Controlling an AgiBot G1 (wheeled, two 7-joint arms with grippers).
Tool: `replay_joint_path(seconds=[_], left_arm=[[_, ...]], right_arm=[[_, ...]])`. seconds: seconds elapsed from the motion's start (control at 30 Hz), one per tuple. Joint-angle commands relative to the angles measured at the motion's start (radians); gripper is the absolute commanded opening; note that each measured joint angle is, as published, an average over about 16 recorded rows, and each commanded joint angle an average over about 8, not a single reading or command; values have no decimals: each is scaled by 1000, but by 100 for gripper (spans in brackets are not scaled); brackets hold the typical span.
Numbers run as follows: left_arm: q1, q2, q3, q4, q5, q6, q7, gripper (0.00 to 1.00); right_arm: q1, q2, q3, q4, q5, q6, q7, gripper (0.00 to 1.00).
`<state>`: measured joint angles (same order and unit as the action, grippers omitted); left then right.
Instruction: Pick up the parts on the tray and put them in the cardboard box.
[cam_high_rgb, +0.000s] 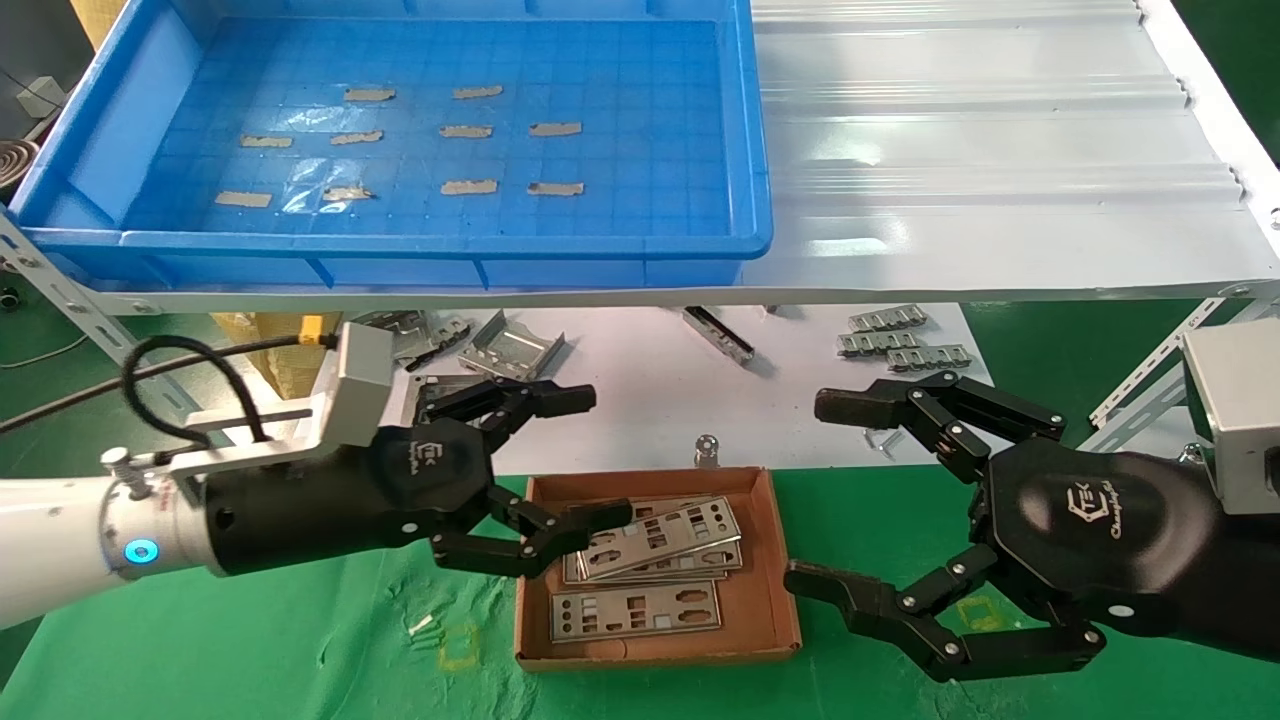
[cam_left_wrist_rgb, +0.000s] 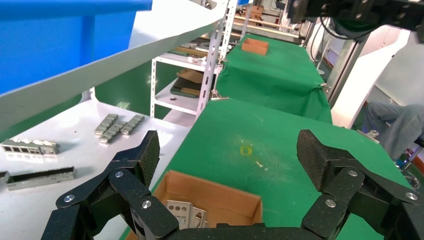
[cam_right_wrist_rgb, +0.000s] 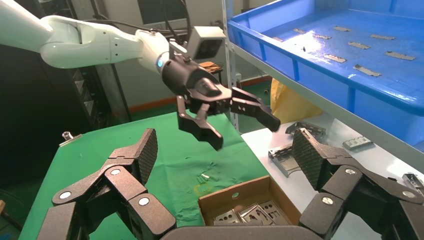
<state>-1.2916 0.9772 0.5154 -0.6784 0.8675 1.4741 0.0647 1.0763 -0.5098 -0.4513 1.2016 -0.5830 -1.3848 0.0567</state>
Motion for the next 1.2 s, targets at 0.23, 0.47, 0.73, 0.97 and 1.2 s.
replay_joint_path(seconds=[0.23, 0.47, 0.73, 0.97, 1.2], left_arm=[[46, -77, -49, -127, -29, 5, -53, 100], [86, -144, -93, -239, -54, 8, -100, 100], [131, -221, -143, -367, -83, 13, -153, 100], [171, -289, -186, -478, -108, 17, -199, 100], [208, -351, -226, -582, -131, 21, -242, 100]], right_arm=[[0, 0, 0, 0, 0, 0, 0, 100], [0, 0, 0, 0, 0, 0, 0, 100], [0, 0, 0, 0, 0, 0, 0, 100], [0, 0, 0, 0, 0, 0, 0, 100], [0, 0, 0, 0, 0, 0, 0, 100]])
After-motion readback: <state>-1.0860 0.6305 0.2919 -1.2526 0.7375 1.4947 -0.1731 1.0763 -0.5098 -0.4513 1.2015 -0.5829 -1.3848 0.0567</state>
